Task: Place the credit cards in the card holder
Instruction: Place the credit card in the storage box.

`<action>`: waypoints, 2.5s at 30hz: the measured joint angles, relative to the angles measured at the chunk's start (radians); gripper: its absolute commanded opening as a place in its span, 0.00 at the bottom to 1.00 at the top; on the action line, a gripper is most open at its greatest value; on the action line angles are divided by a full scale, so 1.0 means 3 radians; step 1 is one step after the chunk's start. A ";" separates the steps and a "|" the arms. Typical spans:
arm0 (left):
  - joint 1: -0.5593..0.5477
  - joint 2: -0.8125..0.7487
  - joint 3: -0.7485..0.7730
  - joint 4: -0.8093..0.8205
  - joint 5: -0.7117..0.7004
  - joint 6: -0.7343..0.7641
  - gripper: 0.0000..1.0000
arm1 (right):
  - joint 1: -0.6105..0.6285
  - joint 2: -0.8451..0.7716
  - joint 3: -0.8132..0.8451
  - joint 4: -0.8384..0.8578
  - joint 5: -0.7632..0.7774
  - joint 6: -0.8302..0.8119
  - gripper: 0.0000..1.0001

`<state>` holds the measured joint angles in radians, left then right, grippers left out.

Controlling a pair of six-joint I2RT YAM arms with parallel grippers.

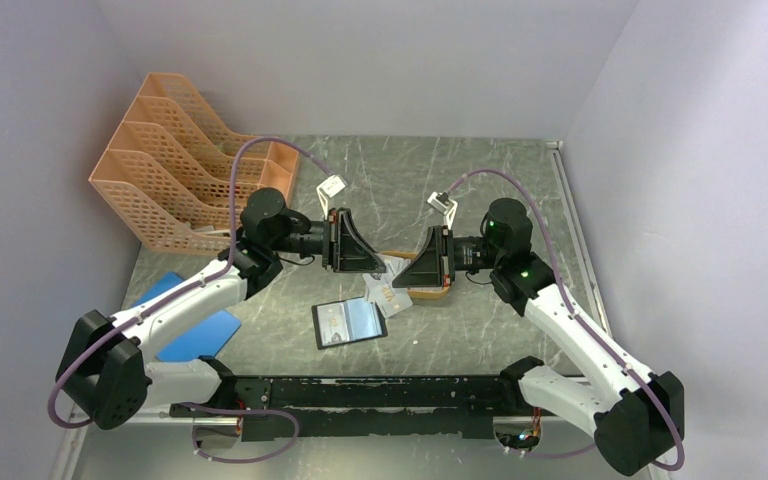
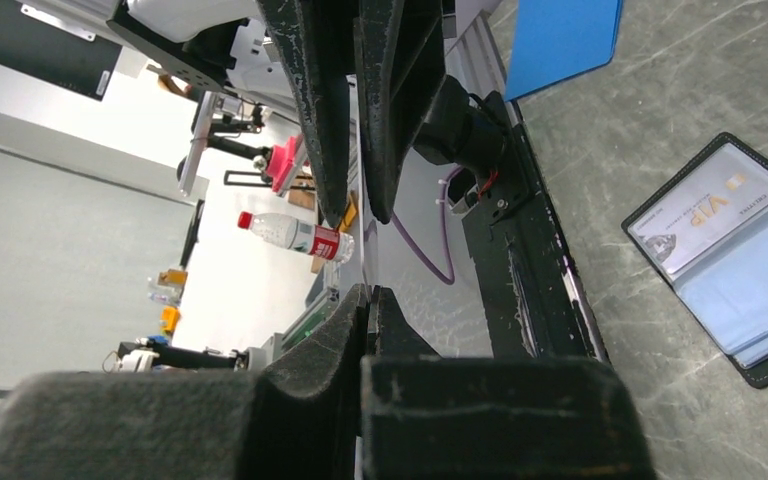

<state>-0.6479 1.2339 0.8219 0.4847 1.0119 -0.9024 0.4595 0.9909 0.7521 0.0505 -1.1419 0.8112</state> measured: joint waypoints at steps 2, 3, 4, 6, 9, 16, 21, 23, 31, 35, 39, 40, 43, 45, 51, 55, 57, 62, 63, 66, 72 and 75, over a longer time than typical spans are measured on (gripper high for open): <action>0.0000 0.0003 -0.0003 0.0011 0.0009 -0.0018 0.06 | 0.0000 0.0000 0.0000 0.0003 0.0001 0.0000 0.00; 0.0000 0.0003 -0.0006 0.0008 0.0008 -0.0009 0.05 | 0.0001 0.0000 0.0000 0.0005 -0.0003 0.0000 0.00; 0.0000 0.0003 -0.0008 -0.0006 0.0008 -0.0004 0.05 | 0.0004 0.0000 0.0000 0.0009 -0.0010 0.0000 0.00; 0.0000 0.0001 -0.0008 -0.0037 -0.0001 0.0018 0.05 | 0.0003 0.0004 0.0000 0.0011 -0.0014 -0.0001 0.00; 0.0000 -0.0022 -0.0008 -0.0097 -0.0047 0.0055 0.05 | 0.0003 0.0019 0.0000 0.0017 -0.0023 0.0019 0.24; 0.0013 -0.0163 -0.0088 -0.0145 -0.0285 0.0085 0.05 | 0.0003 -0.0006 -0.0001 0.0039 -0.0027 0.0102 0.41; 0.0080 -0.0206 -0.0116 -0.0126 -0.0370 0.0028 0.05 | 0.0003 -0.0089 -0.0005 0.0022 -0.0019 0.0117 0.37; 0.0112 -0.0216 -0.0137 -0.0078 -0.0374 -0.0017 0.05 | 0.0001 -0.0098 -0.0005 -0.0015 -0.0010 0.0086 0.32; 0.0150 -0.0221 -0.0169 0.0010 -0.0393 -0.0130 0.05 | 0.0000 -0.0097 -0.0006 -0.0086 0.0019 0.0034 0.03; 0.0156 -0.0235 -0.0175 0.0072 -0.0393 -0.0188 0.05 | 0.0000 -0.0097 -0.0008 -0.0126 0.0050 0.0003 0.00; 0.0167 -0.0229 -0.0258 0.0186 -0.0393 -0.0281 0.05 | 0.0000 -0.0098 -0.0008 -0.0249 0.0114 -0.0079 0.00; 0.0173 -0.0217 -0.0308 0.0263 -0.0394 -0.0337 0.05 | 0.0001 -0.0098 -0.0008 -0.0281 0.0125 -0.0102 0.00; 0.0200 -0.0146 -0.0431 0.0490 -0.0394 -0.0534 0.05 | 0.0003 -0.0098 -0.0006 -0.0418 0.0197 -0.0211 0.00; 0.0217 -0.0061 -0.0491 0.0649 -0.0393 -0.0674 0.05 | 0.0003 -0.0098 -0.0005 -0.0511 0.0267 -0.0295 0.00; 0.0238 0.0234 -0.0544 0.1019 -0.0385 -0.0968 0.06 | -0.0001 -0.0098 0.0033 -0.0816 0.0482 -0.0593 0.00; 0.0248 0.0408 -0.0544 0.1250 -0.0366 -0.1124 0.10 | -0.0003 -0.0097 0.0084 -0.0979 0.0619 -0.0741 0.00; 0.0253 0.0477 -0.0546 0.1357 -0.0365 -0.1199 0.13 | -0.0006 -0.0097 0.0092 -0.1020 0.0674 -0.0777 0.00; 0.0327 0.0627 -0.0546 0.1621 -0.0397 -0.1369 0.14 | -0.0006 -0.0092 0.0092 -0.1152 0.0680 -0.0793 0.00; 0.0341 0.0649 -0.0546 0.1654 -0.0397 -0.1395 0.13 | -0.0009 -0.0089 0.0092 -0.1165 0.0682 -0.0793 0.00; 0.0347 0.0687 -0.0546 0.1684 -0.0397 -0.1409 0.09 | -0.0019 -0.0072 0.0092 -0.1188 0.0680 -0.0793 0.00; 0.0354 0.0688 -0.0528 0.1541 -0.0409 -0.1236 0.05 | -0.0046 -0.0045 0.0093 -0.1242 0.0661 -0.0837 0.00; 0.0394 0.0688 -0.0439 0.1191 -0.0463 -0.0977 0.05 | -0.0051 -0.0061 0.0093 -0.1372 0.0679 -0.0907 0.00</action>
<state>-0.5297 1.4403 0.6903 0.8421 0.8730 -1.1954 0.4442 0.9726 0.7799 -0.3611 -0.9382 0.5392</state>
